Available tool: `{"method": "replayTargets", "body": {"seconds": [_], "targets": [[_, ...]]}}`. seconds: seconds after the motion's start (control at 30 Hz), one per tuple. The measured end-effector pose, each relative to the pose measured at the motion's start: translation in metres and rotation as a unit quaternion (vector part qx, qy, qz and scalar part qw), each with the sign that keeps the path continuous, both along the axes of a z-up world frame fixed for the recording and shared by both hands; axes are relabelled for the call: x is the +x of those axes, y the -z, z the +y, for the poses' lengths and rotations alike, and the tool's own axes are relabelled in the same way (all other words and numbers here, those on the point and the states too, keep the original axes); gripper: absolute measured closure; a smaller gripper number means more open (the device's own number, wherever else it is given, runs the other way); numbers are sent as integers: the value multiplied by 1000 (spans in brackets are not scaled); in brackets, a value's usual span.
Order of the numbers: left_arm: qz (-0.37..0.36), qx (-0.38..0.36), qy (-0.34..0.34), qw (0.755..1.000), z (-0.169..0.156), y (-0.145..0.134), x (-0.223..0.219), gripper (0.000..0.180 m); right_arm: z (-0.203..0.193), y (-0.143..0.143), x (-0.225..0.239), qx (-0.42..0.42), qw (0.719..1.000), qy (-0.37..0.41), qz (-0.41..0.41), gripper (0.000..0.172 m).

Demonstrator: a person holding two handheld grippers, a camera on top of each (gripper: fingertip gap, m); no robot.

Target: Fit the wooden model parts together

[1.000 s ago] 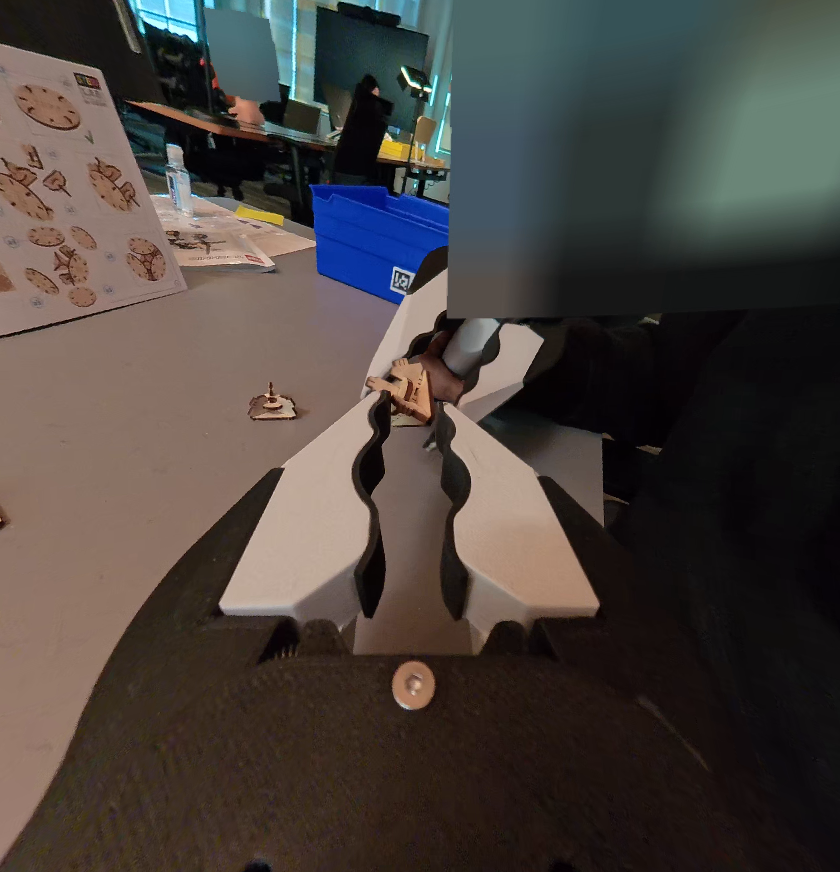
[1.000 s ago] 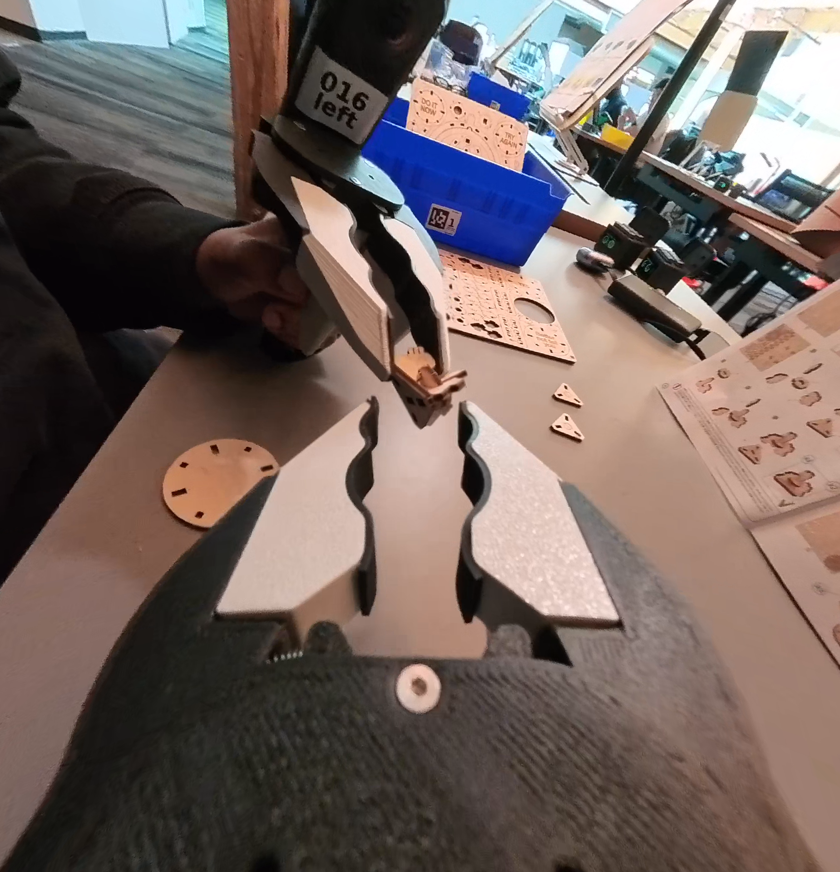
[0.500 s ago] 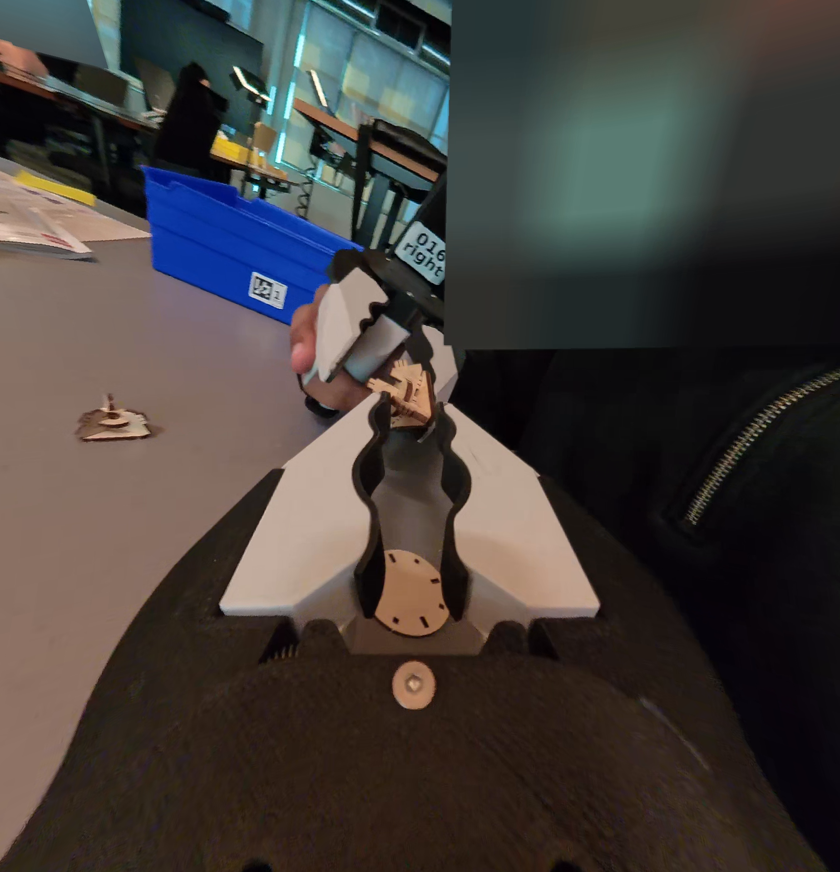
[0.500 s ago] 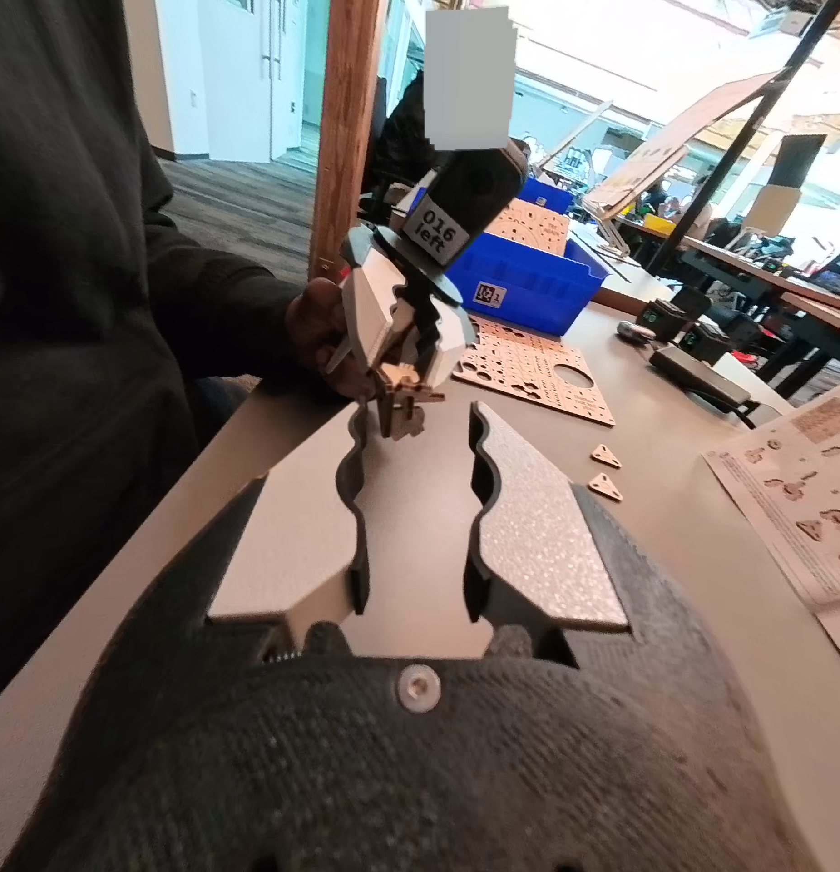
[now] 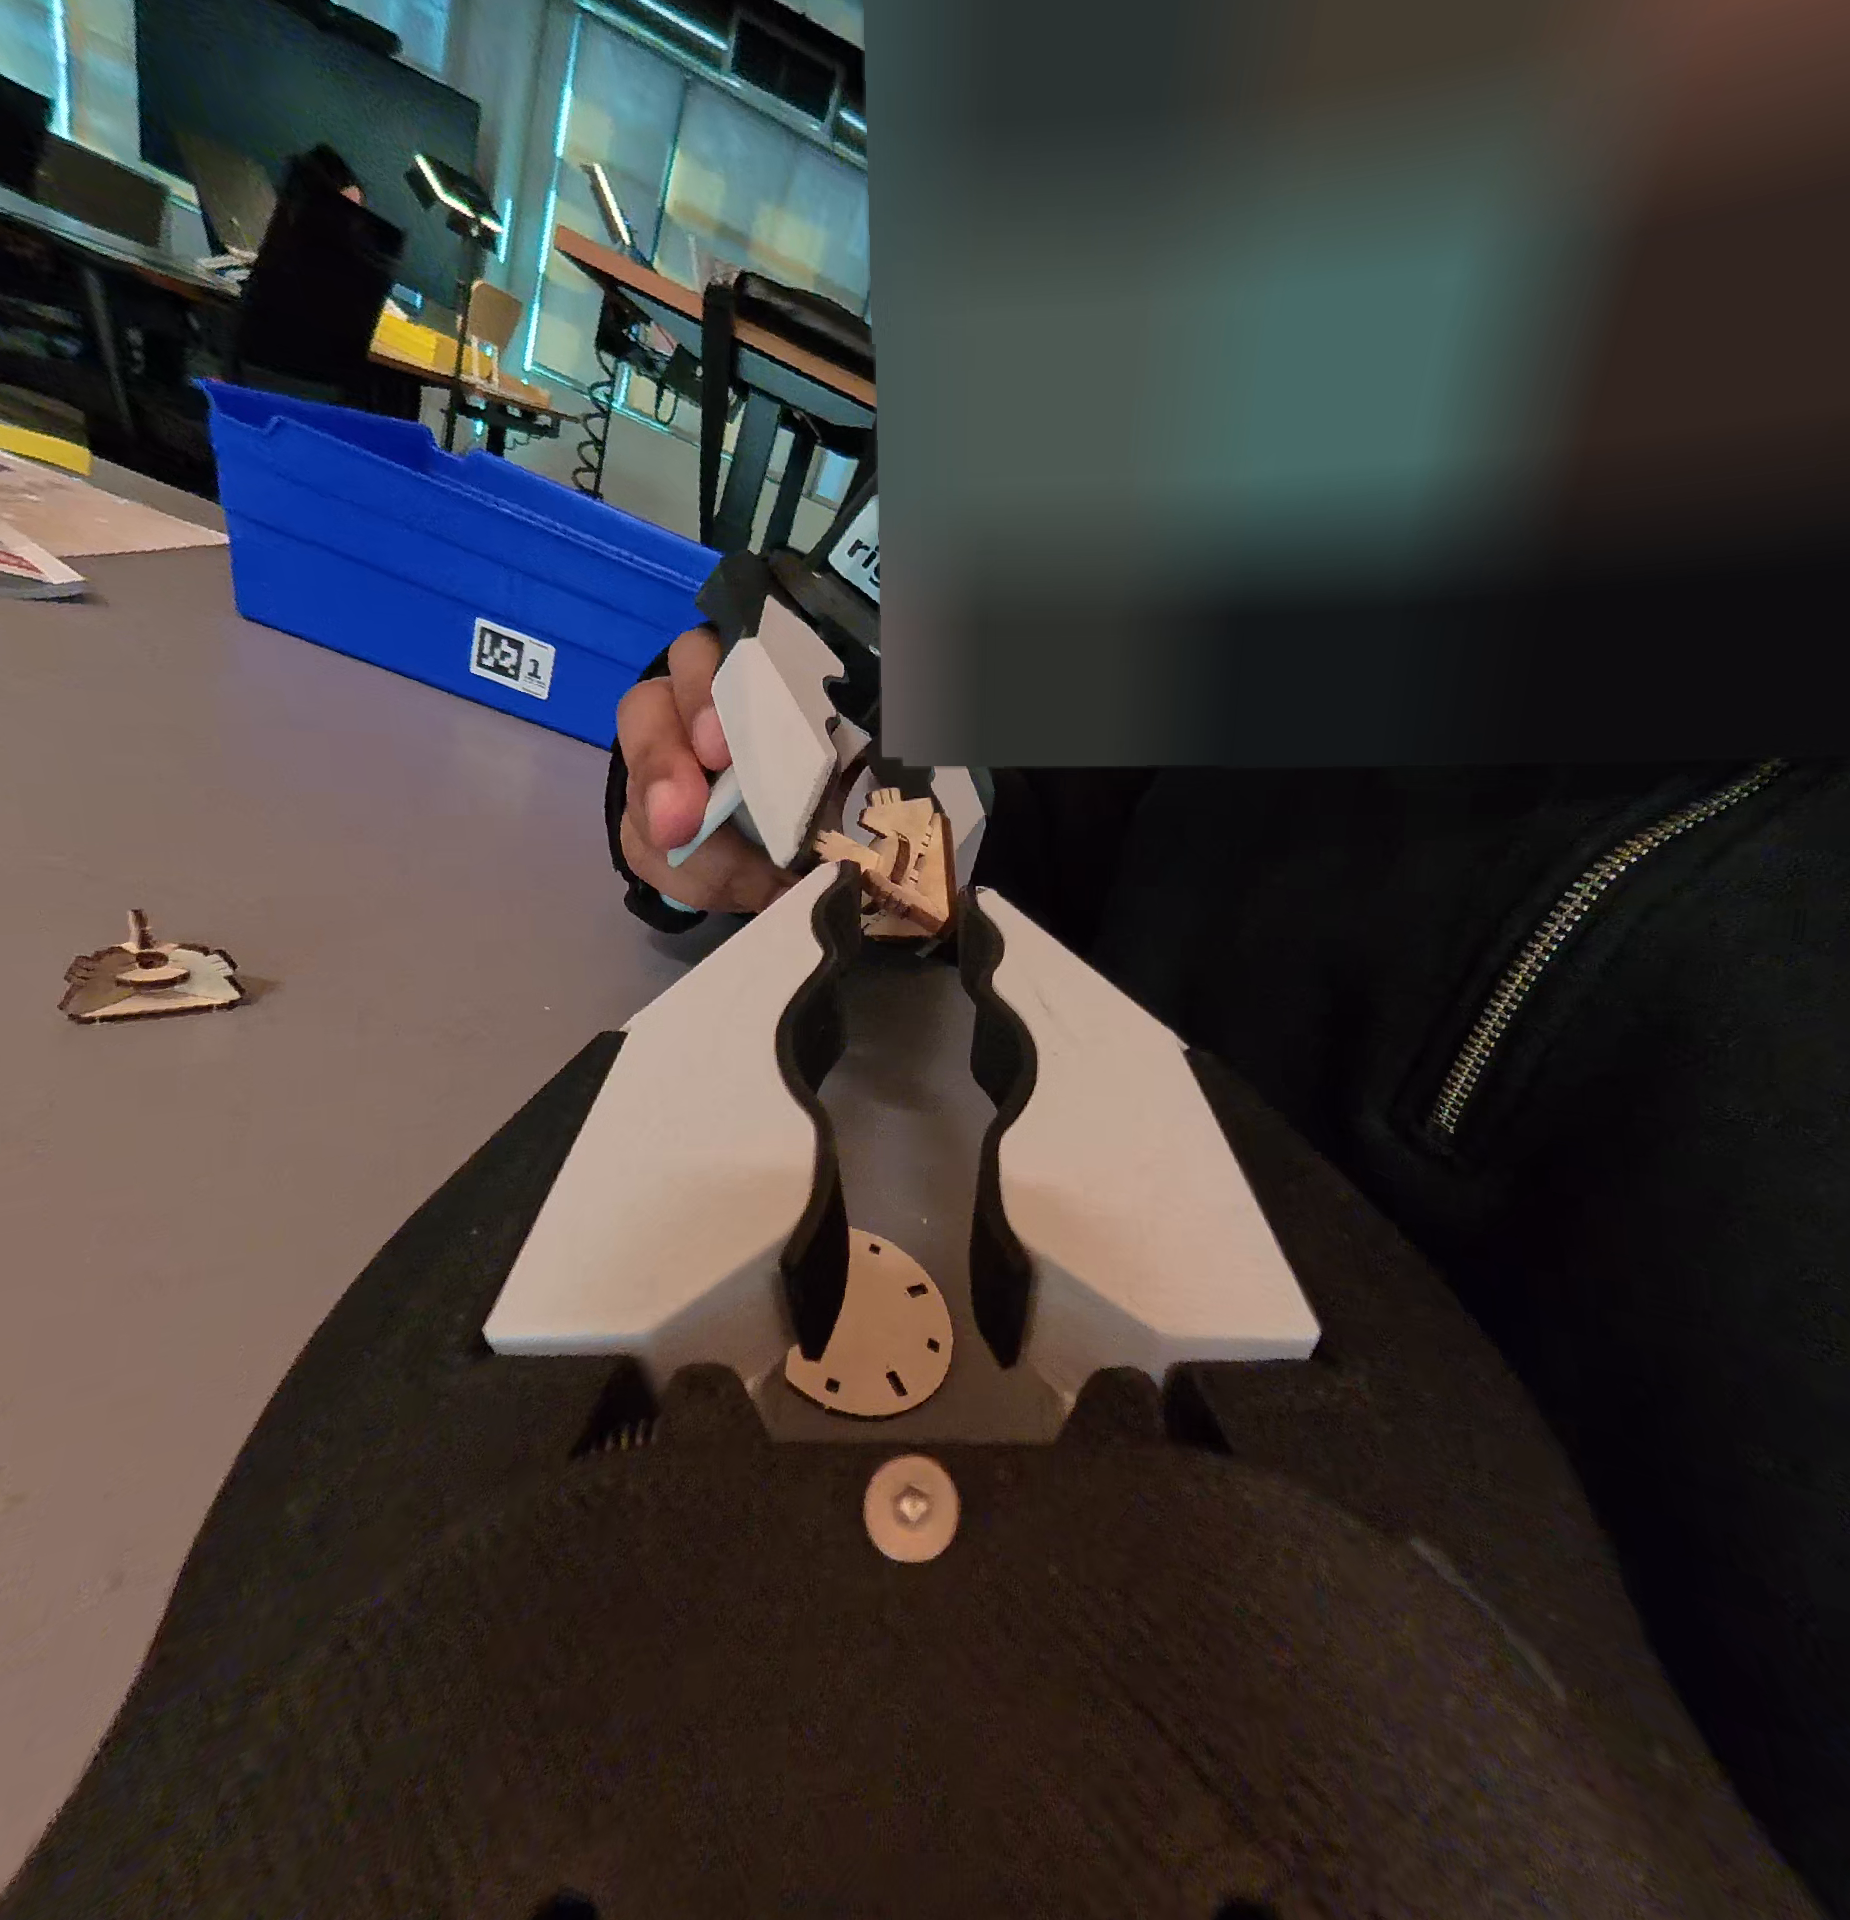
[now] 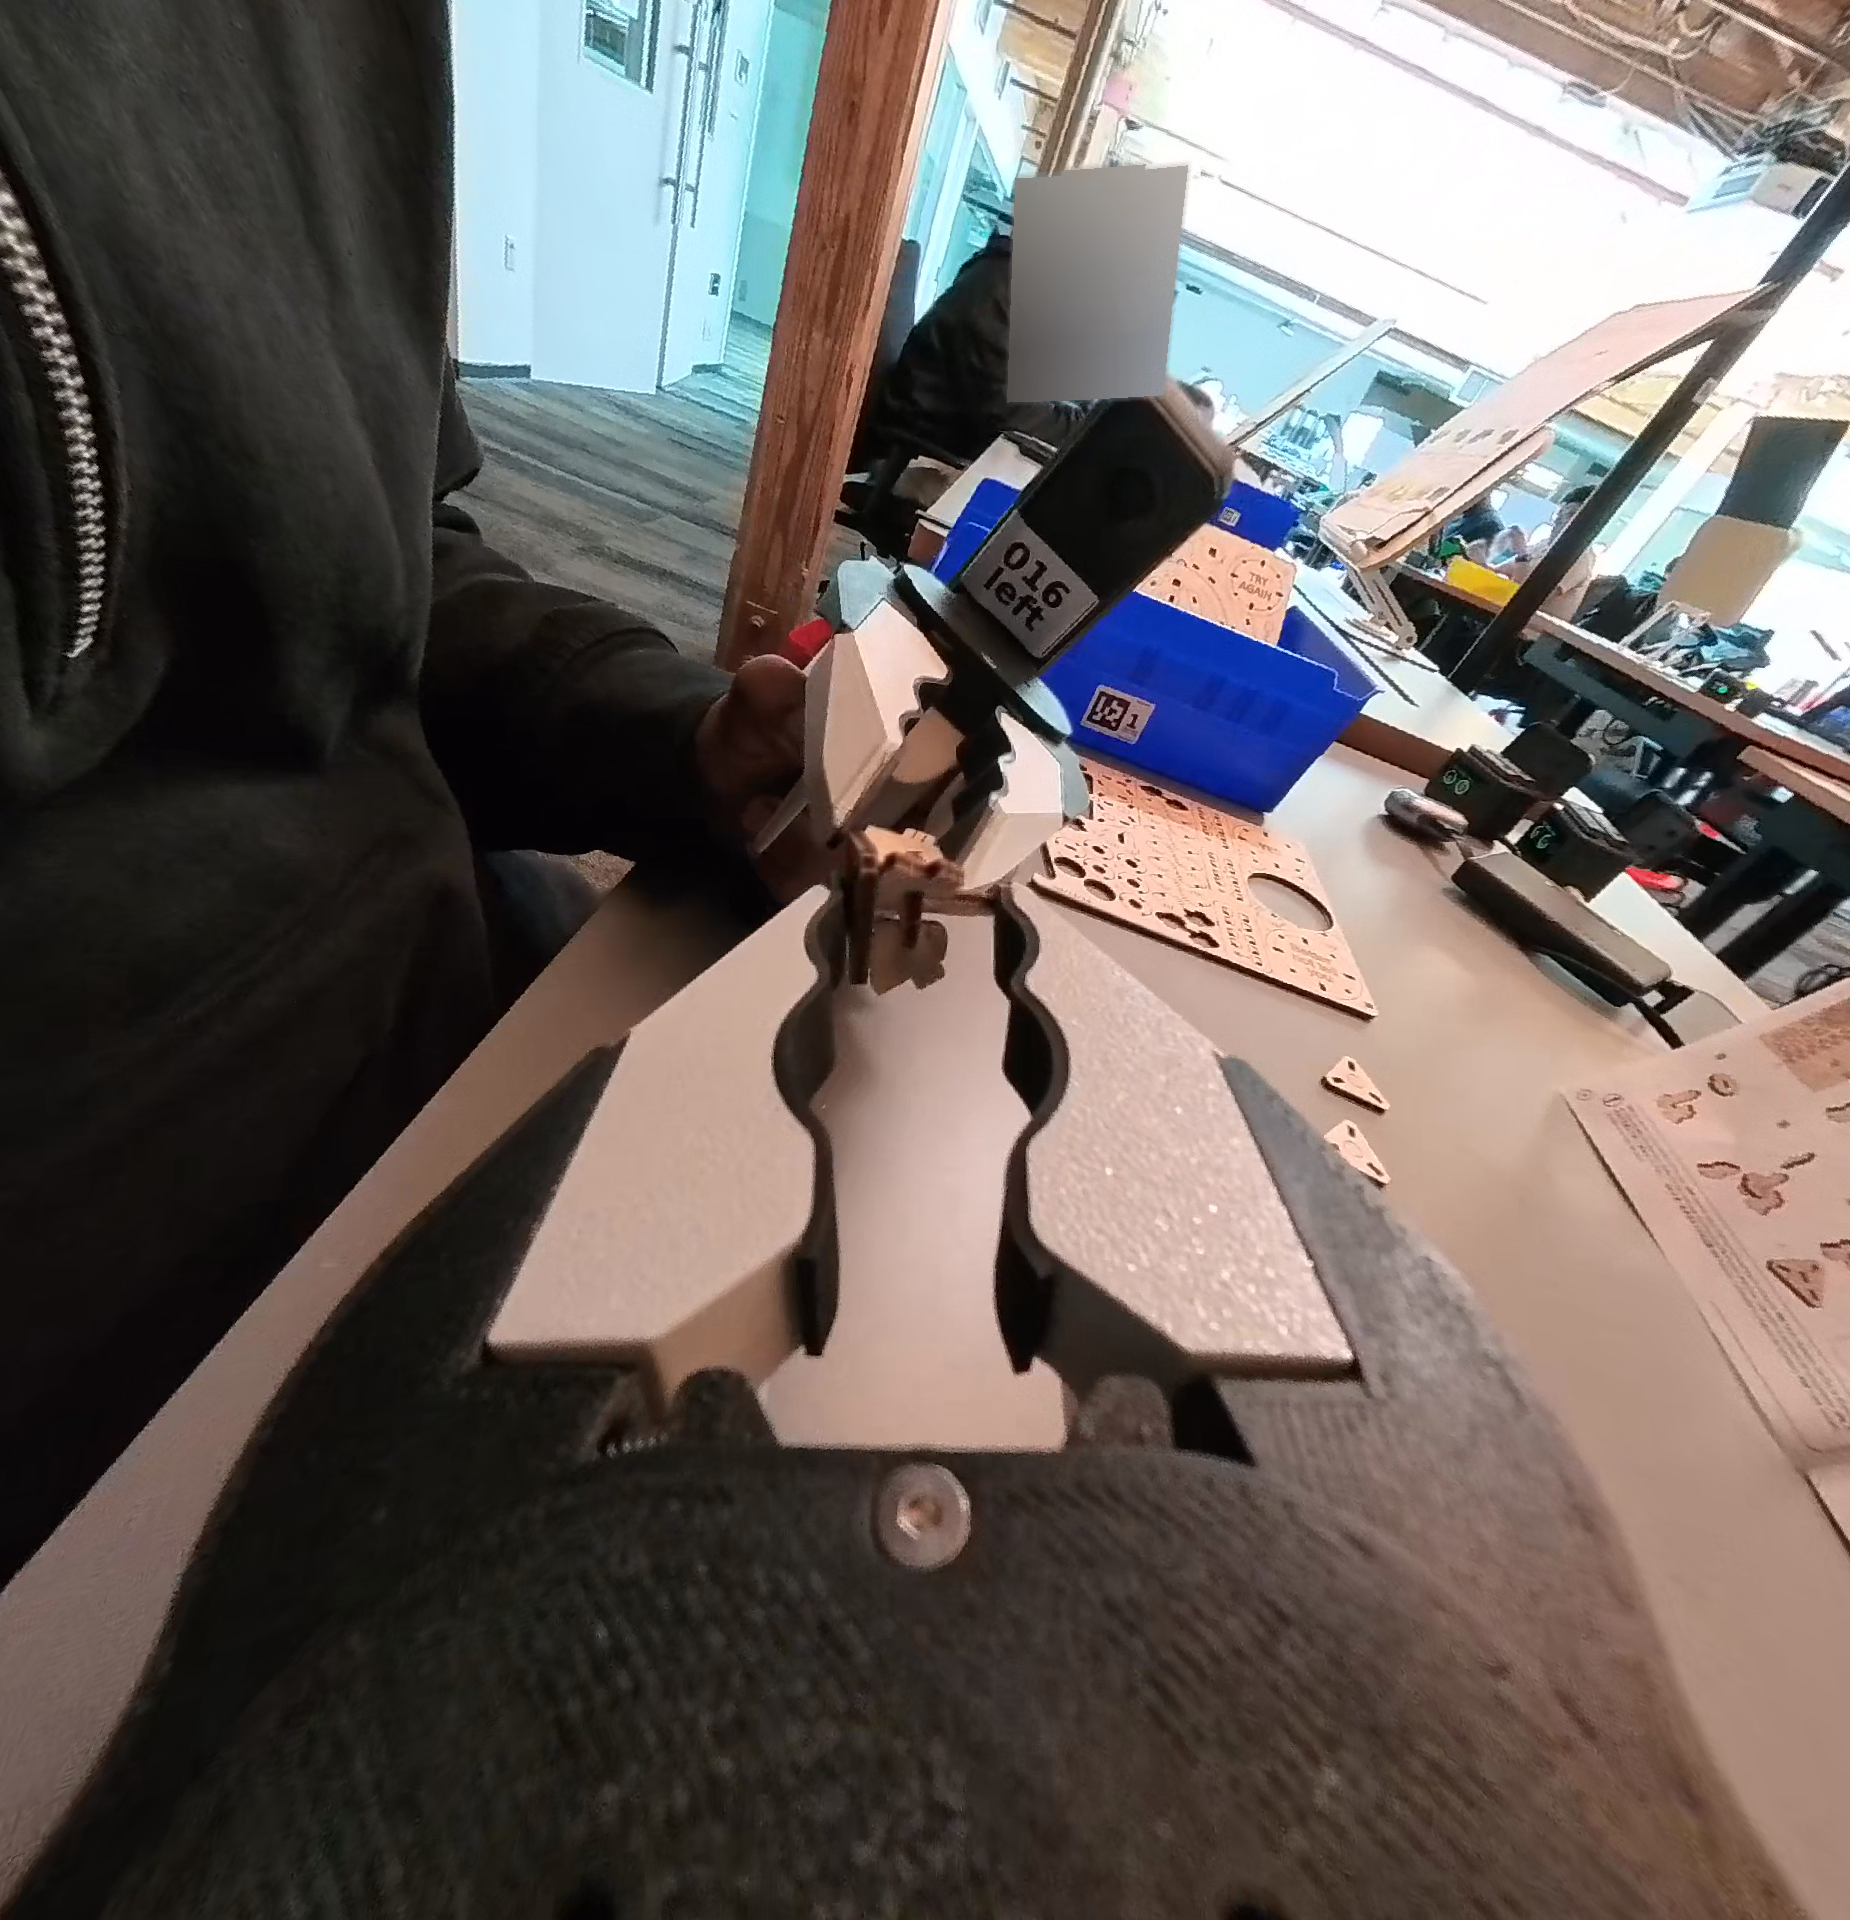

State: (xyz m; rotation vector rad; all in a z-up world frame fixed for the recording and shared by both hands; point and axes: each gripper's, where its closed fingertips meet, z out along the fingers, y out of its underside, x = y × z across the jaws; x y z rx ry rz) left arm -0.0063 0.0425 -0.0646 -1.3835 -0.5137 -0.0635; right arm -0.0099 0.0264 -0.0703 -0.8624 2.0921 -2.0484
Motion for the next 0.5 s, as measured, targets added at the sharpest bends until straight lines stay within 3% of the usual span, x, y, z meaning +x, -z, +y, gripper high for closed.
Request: {"method": "replayTargets", "body": {"seconds": [0.5], "targets": [[26,6,-21,999,-1,-7,0,164,1,-8,0,2,1000,9,-4,146]]}}
